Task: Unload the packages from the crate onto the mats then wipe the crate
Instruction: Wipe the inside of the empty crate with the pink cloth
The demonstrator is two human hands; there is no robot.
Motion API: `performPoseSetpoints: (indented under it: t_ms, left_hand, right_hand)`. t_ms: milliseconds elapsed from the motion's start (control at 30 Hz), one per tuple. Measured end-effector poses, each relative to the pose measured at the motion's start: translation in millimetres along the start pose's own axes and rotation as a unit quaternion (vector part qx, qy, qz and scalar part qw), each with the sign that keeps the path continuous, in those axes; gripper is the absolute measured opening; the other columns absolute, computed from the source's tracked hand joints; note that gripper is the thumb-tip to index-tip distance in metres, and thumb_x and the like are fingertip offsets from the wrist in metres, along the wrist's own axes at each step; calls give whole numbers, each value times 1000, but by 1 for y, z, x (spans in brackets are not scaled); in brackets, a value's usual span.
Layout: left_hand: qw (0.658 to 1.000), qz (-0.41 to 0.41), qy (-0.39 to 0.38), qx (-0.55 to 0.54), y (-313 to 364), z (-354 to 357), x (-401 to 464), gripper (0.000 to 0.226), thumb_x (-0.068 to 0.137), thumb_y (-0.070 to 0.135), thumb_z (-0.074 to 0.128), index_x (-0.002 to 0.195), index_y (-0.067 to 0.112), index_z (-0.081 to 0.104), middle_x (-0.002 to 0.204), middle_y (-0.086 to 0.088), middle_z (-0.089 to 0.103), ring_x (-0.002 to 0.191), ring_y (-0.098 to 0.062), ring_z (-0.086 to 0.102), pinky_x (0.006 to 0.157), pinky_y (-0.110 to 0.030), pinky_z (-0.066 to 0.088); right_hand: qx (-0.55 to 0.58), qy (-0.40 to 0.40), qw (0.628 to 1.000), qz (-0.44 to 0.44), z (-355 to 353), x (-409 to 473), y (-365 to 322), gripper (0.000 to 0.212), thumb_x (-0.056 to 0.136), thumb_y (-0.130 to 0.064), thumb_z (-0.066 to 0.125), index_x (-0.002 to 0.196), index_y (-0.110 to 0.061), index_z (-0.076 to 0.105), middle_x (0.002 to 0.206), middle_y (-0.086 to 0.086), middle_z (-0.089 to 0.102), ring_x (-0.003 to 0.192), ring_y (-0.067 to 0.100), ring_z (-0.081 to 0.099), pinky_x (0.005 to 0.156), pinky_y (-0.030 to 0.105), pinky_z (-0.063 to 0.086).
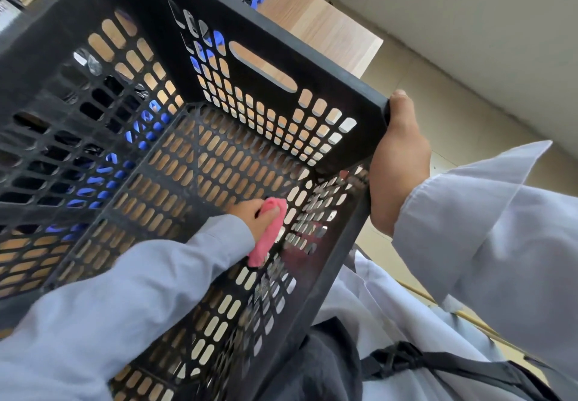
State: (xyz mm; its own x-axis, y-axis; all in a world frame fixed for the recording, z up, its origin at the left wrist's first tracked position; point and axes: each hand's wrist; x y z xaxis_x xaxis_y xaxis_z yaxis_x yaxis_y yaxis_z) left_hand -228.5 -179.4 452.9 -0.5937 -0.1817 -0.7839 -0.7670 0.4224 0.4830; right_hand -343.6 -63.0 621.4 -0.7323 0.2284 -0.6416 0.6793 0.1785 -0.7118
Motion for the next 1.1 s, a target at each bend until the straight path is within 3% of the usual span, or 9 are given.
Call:
performPoseSetpoints:
  t_ms: [100, 200, 267, 367, 533, 767, 867, 967, 1100]
  left_hand:
    - [999, -13, -12, 51, 6, 16, 5, 42, 97, 52, 39, 106, 19, 63, 89, -6, 70, 74, -23, 68, 76, -35, 58]
    - [996, -40, -30, 79, 17, 18, 1, 55, 97, 60, 25, 95, 20, 63, 74, -7, 72, 56, -22, 69, 57, -26, 54]
    - [993, -52, -32, 97, 24, 19, 0, 62, 98, 56, 17, 93, 15, 64, 74, -10, 72, 57, -23, 70, 52, -25, 51]
    - [994, -41, -15, 96, 25, 25, 2, 67, 100, 55, 10, 109, 12, 61, 97, -14, 69, 84, -31, 69, 80, -40, 56]
    - [998, -50, -1, 40, 19, 29, -3, 67, 99, 57, 14, 124, 11, 56, 113, -13, 64, 103, -33, 61, 98, -44, 47]
    - [994, -9, 16, -109, 24, 19, -50, 54, 97, 59, 29, 113, 20, 62, 98, -7, 70, 94, -27, 67, 93, -44, 51]
    - [984, 53, 23, -168, 27, 12, -70, 60, 85, 69, 32, 107, 24, 66, 92, -3, 72, 92, -24, 68, 92, -45, 52]
    - [964, 107, 21, -243, 29, 8, -89, 59, 76, 74, 41, 94, 26, 70, 84, -3, 74, 86, -25, 71, 88, -47, 54]
    - [941, 124, -36, -312, 40, -15, -103, 34, 94, 42, 53, 82, 15, 69, 70, -4, 67, 65, -17, 63, 65, -28, 50]
  right_hand:
    - [0, 3, 1000, -4, -1, -1, 0, 43, 91, -58, 47, 73, -22, 62, 42, -10, 57, 55, 16, 61, 61, 31, 54]
    - [-1, -3, 1000, 1, -2, -2, 0, 42, 92, -58, 45, 75, -23, 61, 38, -13, 55, 45, 10, 59, 61, 29, 55]
    - [4, -7, 1000, 5, -2, -3, -1, 42, 92, -59, 45, 79, -22, 62, 41, -12, 58, 42, 8, 60, 60, 28, 56]
    - [7, -12, 1000, 2, -3, -3, -1, 42, 93, -59, 44, 80, -23, 61, 42, -11, 59, 39, 5, 60, 55, 24, 51]
    - [14, -7, 1000, 0, -3, -3, 0, 41, 93, -58, 44, 78, -23, 61, 43, -11, 59, 36, 3, 57, 49, 18, 45]
    - [18, -11, 1000, 1, -4, -5, 0, 42, 94, -57, 43, 81, -21, 60, 38, -13, 55, 34, 4, 55, 49, 17, 46]
    - [20, -5, 1000, 6, -3, -4, 1, 42, 92, -58, 44, 80, -21, 61, 45, -10, 58, 34, 5, 54, 43, 14, 42]
    - [21, -5, 1000, 3, -4, -5, 1, 42, 93, -58, 44, 84, -21, 62, 56, -8, 61, 36, 5, 55, 38, 11, 39]
    - [3, -9, 1000, 0, -5, -4, 1, 42, 93, -57, 42, 91, -20, 62, 68, -6, 63, 54, 10, 60, 46, 15, 41]
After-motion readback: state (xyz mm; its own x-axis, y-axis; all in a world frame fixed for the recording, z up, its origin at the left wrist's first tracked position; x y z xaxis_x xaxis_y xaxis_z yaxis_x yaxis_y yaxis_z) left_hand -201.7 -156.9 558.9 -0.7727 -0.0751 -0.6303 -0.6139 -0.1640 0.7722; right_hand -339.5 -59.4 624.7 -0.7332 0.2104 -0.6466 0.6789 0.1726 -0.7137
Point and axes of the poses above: each hand's wrist, its own x-axis towards the middle knuckle, its own z-axis out of the palm, y = z × x
